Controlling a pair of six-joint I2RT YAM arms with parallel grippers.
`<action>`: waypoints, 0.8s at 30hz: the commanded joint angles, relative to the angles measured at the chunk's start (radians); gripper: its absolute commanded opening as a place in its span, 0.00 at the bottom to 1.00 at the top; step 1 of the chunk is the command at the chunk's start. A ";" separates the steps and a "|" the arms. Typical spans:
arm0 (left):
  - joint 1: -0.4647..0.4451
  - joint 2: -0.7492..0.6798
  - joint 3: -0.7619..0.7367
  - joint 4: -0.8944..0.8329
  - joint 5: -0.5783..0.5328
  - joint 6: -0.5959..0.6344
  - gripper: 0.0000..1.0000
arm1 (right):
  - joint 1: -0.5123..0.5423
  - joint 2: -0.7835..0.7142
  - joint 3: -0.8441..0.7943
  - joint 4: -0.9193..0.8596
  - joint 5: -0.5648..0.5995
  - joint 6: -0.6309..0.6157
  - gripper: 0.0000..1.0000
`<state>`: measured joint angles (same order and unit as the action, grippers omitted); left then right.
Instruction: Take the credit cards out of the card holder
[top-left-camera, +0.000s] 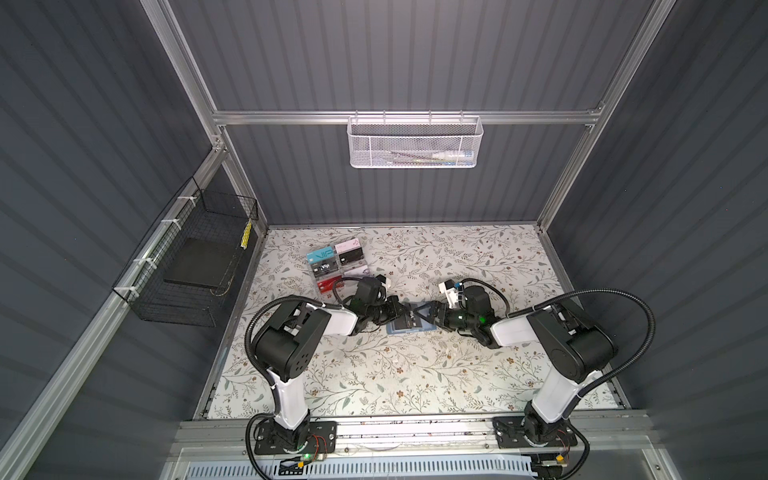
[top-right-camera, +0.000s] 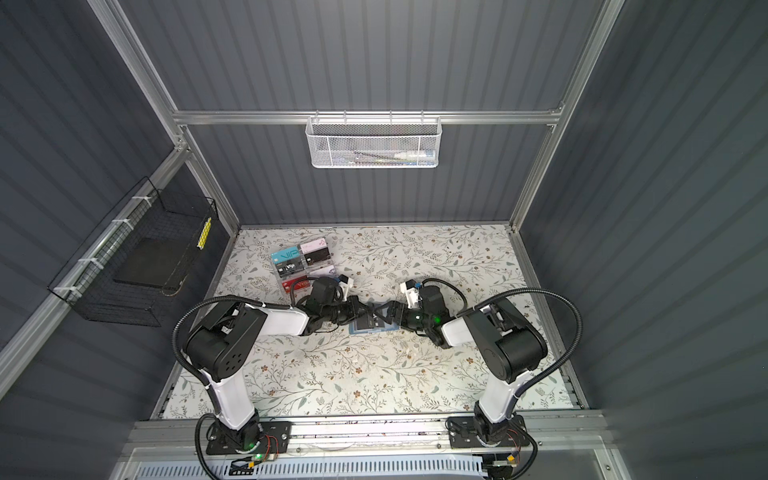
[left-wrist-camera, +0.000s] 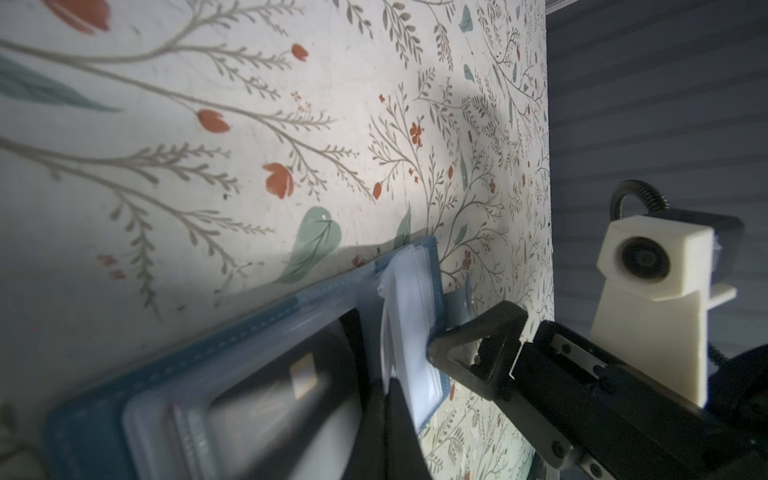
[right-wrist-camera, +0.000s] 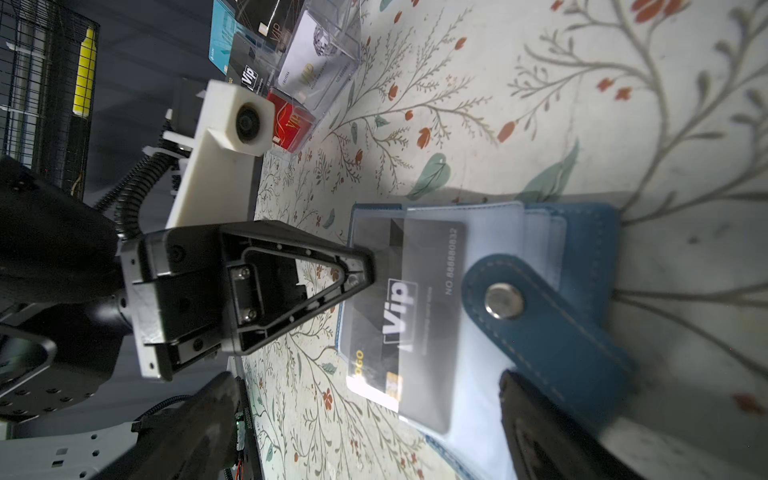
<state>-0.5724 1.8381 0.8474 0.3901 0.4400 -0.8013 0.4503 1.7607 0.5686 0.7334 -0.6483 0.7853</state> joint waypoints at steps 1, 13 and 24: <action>0.005 -0.057 0.063 -0.222 -0.053 0.160 0.00 | -0.005 -0.007 -0.019 -0.089 0.020 0.003 0.99; 0.005 -0.179 0.257 -0.627 -0.288 0.479 0.00 | -0.005 -0.145 0.000 -0.173 0.033 0.000 0.99; 0.006 -0.216 0.440 -0.783 -0.458 0.793 0.00 | 0.061 -0.384 0.113 -0.510 0.145 -0.079 0.99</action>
<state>-0.5724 1.6310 1.2346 -0.3054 0.0563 -0.1619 0.4915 1.4273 0.6353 0.3626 -0.5526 0.7547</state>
